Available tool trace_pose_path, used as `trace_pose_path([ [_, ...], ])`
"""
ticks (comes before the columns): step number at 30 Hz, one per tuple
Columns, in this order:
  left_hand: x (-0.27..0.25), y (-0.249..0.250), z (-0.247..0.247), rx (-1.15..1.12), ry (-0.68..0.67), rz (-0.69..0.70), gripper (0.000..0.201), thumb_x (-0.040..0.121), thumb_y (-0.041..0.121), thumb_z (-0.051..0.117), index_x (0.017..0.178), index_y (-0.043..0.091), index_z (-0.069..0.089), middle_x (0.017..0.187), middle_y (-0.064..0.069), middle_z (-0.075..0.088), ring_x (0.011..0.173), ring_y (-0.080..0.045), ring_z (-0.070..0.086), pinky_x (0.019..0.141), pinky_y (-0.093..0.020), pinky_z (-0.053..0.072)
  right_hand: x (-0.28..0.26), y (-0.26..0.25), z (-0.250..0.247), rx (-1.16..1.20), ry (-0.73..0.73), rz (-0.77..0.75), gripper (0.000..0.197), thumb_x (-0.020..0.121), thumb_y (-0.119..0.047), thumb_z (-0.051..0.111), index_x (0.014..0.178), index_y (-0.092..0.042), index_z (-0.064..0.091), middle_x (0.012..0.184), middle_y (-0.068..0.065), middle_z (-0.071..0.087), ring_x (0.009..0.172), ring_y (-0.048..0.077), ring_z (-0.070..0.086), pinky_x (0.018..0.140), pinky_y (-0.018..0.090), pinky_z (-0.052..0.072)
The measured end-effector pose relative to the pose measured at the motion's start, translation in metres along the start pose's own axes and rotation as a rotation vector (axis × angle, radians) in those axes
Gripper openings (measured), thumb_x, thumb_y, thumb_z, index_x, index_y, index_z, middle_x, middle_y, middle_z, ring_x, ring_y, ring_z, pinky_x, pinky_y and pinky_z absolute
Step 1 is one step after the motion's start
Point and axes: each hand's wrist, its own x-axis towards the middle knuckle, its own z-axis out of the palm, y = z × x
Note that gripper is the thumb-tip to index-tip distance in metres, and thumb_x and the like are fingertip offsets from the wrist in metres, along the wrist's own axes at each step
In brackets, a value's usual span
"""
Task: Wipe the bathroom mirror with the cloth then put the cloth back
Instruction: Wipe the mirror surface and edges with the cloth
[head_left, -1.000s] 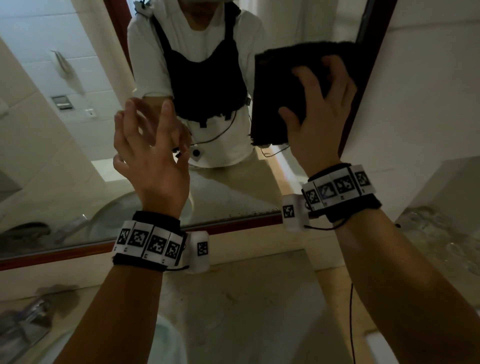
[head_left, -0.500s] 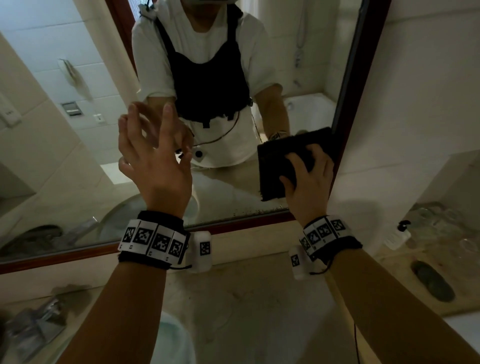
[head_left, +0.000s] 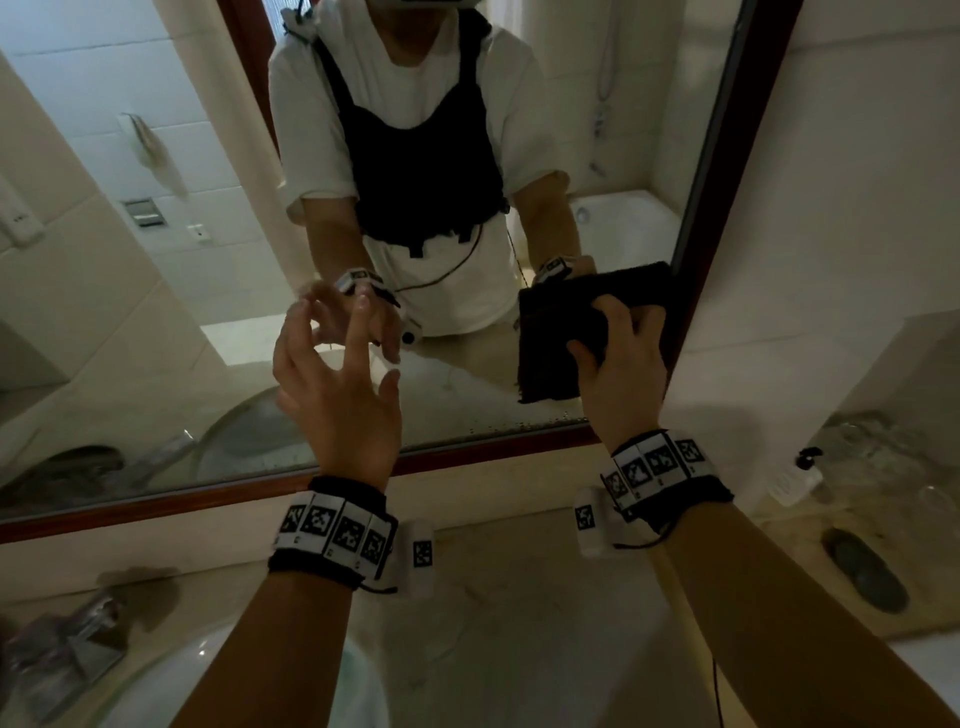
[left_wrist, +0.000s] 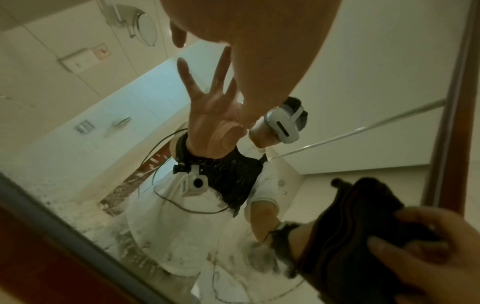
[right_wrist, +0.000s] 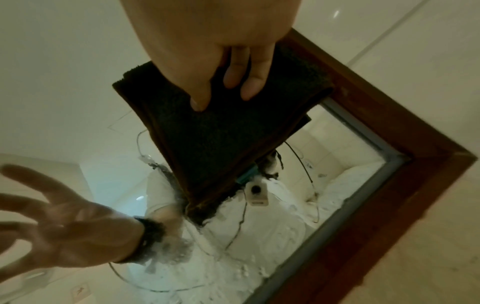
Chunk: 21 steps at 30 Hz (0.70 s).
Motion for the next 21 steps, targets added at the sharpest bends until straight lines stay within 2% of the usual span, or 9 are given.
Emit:
trace_pose_path([
  [4,0.001,-0.005,0.010,-0.037,0.050,0.021,0.086,0.079,0.030,0.076,0.150,0.039,0.028,0.157,-0.015,0.018,0.141,-0.035,0.023,0.091,-0.054,0.048,0.033,-0.032,-0.003,0.033,0.038,-0.089,0.047,0.085,-0.022,0.070,0.126,-0.024,0.048,0.121,0.019,0.045,0.098,0.027,0.055,0.066,0.032,0.052],
  [8,0.000,-0.008,0.013,-0.029,0.073,0.040,0.084,0.082,0.034,0.073,0.150,0.042,0.025,0.157,-0.015,0.019,0.141,-0.033,0.023,0.090,-0.052,0.048,0.048,-0.047,-0.003,0.058,0.081,-0.114,0.047,0.086,-0.024,0.068,0.129,-0.025,0.049,0.121,0.015,0.045,0.100,0.021,0.051,0.070,0.028,0.049],
  [12,0.001,-0.011,0.016,0.003,0.086,0.061,0.084,0.083,0.037,0.070,0.151,0.042,0.023,0.156,-0.013,0.016,0.140,-0.033,0.024,0.090,-0.050,0.048,0.019,-0.029,0.010,0.046,0.035,-0.097,0.047,0.088,-0.024,0.068,0.129,-0.026,0.046,0.123,0.016,0.043,0.101,0.018,0.048,0.069,0.032,0.054],
  [17,0.001,-0.013,0.020,0.011,0.130,0.092,0.080,0.086,0.040,0.067,0.152,0.041,0.020,0.154,-0.009,0.009,0.140,-0.034,0.025,0.094,-0.047,0.045,-0.028,-0.002,0.034,0.052,-0.058,-0.017,0.046,0.087,-0.022,0.071,0.124,-0.024,0.044,0.123,0.017,0.045,0.100,0.024,0.055,0.066,0.036,0.058],
  [21,0.000,-0.012,0.020,0.004,0.111,0.089,0.081,0.086,0.038,0.067,0.152,0.040,0.020,0.155,-0.008,0.007,0.141,-0.034,0.024,0.094,-0.050,0.045,-0.038,0.002,0.041,0.094,-0.033,0.077,0.044,0.084,-0.024,0.074,0.118,-0.019,0.047,0.123,0.012,0.048,0.098,0.028,0.061,0.067,0.034,0.057],
])
